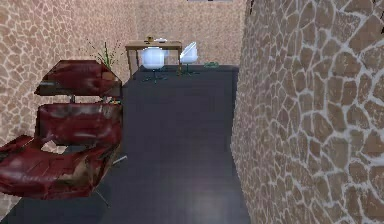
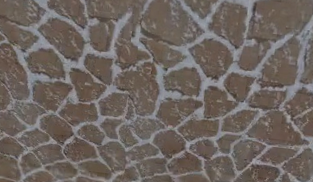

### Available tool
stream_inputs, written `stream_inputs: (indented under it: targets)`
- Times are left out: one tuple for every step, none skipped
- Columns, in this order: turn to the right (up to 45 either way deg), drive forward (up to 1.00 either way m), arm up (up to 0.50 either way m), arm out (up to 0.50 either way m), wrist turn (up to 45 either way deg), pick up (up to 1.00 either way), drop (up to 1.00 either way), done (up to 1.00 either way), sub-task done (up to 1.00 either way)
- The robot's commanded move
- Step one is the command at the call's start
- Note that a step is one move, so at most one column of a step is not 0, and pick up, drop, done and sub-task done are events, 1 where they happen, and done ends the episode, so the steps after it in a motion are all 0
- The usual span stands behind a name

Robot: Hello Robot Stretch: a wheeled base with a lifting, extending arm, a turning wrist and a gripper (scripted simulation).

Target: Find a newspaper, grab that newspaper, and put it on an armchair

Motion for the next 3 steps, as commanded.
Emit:
stream_inputs:
  targets:
    - [0.0,1.0,0.0,0.0,0.0,0.0,0.0,0.0,0.0]
    - [0.0,0.95,0.0,0.0,0.0,0.0,0.0,0.0,0.0]
    - [-36.0,0.0,0.0,0.0,0.0,0.0,0.0,0.0,0.0]
